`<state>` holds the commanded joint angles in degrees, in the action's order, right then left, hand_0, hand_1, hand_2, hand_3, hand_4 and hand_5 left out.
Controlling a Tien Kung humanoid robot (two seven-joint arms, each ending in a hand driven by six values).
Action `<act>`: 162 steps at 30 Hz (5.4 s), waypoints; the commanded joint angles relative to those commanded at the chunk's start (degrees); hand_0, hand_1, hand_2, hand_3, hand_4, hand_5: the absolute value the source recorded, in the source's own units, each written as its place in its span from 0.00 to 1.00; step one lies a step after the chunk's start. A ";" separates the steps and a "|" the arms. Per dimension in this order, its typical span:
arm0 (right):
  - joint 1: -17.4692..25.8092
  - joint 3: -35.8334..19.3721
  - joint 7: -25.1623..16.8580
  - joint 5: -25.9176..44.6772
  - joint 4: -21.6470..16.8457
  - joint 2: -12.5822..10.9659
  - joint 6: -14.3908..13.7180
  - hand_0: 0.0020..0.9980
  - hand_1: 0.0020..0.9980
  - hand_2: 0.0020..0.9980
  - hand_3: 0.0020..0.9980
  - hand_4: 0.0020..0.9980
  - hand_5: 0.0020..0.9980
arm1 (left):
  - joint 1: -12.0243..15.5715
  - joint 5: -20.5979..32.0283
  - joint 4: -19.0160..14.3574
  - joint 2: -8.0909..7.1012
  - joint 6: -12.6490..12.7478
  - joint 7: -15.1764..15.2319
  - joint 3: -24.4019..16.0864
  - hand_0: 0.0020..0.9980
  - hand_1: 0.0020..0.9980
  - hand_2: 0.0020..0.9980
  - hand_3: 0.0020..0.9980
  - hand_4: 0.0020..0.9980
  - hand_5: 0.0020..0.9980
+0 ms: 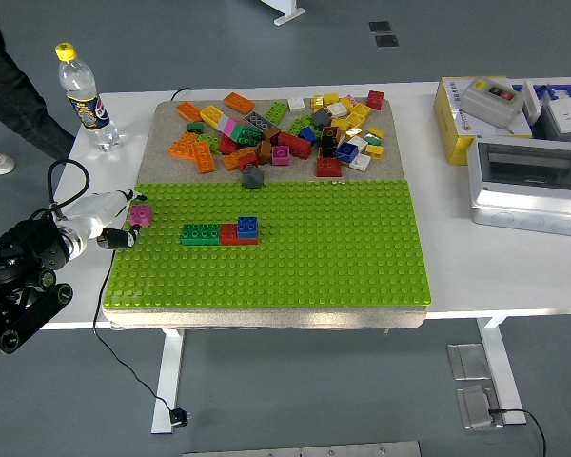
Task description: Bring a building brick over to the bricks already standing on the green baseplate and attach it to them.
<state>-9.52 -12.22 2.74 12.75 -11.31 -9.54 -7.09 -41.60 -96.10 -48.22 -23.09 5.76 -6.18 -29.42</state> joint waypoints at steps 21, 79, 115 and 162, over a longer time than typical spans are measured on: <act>-0.08 0.05 -0.09 -0.16 -0.05 0.04 0.03 0.72 0.74 0.78 0.76 0.52 0.66 | 0.14 0.60 0.82 0.58 0.26 0.23 0.16 1.00 0.95 0.95 0.80 0.45 0.16; -0.13 0.05 -0.61 -0.21 0.03 -0.03 0.11 0.72 0.73 0.78 0.75 0.52 0.67 | -0.03 1.01 -1.17 -0.18 -0.70 0.17 -1.29 1.00 0.94 0.94 0.56 0.36 0.16; 0.20 -0.53 -1.46 -0.23 0.02 -0.36 -0.21 0.72 0.73 0.78 0.75 0.52 0.67 | 3.64 6.67 -19.26 4.94 -7.29 -11.30 -7.75 1.00 0.95 0.93 0.53 0.38 0.18; -0.08 -1.03 -1.83 -0.46 -0.08 -0.01 -0.29 0.72 0.73 0.77 0.74 0.51 0.68 | 2.95 6.60 -13.71 9.40 -6.87 -10.10 -6.34 1.00 0.95 0.93 0.53 0.39 0.20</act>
<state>-9.60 -13.25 0.91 12.29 -11.39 -9.55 -7.38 -38.65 -89.50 -61.93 -13.68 -1.11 -16.28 -35.76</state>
